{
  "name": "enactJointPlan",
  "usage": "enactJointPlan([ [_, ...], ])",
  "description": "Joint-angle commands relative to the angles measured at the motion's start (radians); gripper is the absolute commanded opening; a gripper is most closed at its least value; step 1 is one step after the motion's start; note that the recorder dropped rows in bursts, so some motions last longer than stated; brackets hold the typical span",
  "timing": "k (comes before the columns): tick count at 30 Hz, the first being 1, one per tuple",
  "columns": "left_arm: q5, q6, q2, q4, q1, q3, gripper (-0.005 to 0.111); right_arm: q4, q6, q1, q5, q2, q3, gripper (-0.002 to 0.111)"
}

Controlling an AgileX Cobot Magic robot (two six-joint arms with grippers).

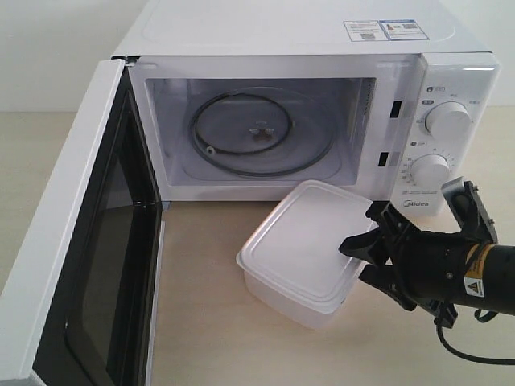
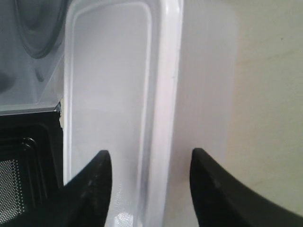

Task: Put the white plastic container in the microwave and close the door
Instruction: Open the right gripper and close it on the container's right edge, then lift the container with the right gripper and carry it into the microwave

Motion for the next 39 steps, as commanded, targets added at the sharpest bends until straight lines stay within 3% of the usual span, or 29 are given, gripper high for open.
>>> enactJointPlan([
  [1, -0.001, -0.002, -0.003, 0.001, 0.004, 0.003, 0.004, -0.007, -0.020, 0.003, -0.007, 0.000, -0.004, 0.028],
  [8, 0.001, -0.002, -0.003, 0.001, 0.004, 0.003, 0.004, -0.010, -0.025, 0.003, -0.007, 0.000, -0.004, 0.000],
  [16, -0.001, -0.002, -0.003, 0.001, 0.004, 0.003, 0.004, -0.045, -0.077, 0.003, -0.010, 0.000, -0.004, 0.000],
  [25, -0.001, -0.002, -0.003, 0.001, 0.004, 0.003, 0.004, -0.050, -0.117, 0.003, -0.129, -0.062, 0.006, 0.000],
  [39, 0.001, -0.002, -0.003, 0.001, 0.004, 0.003, 0.004, 0.138, -0.170, 0.021, -0.235, -0.282, 0.203, 0.000],
])
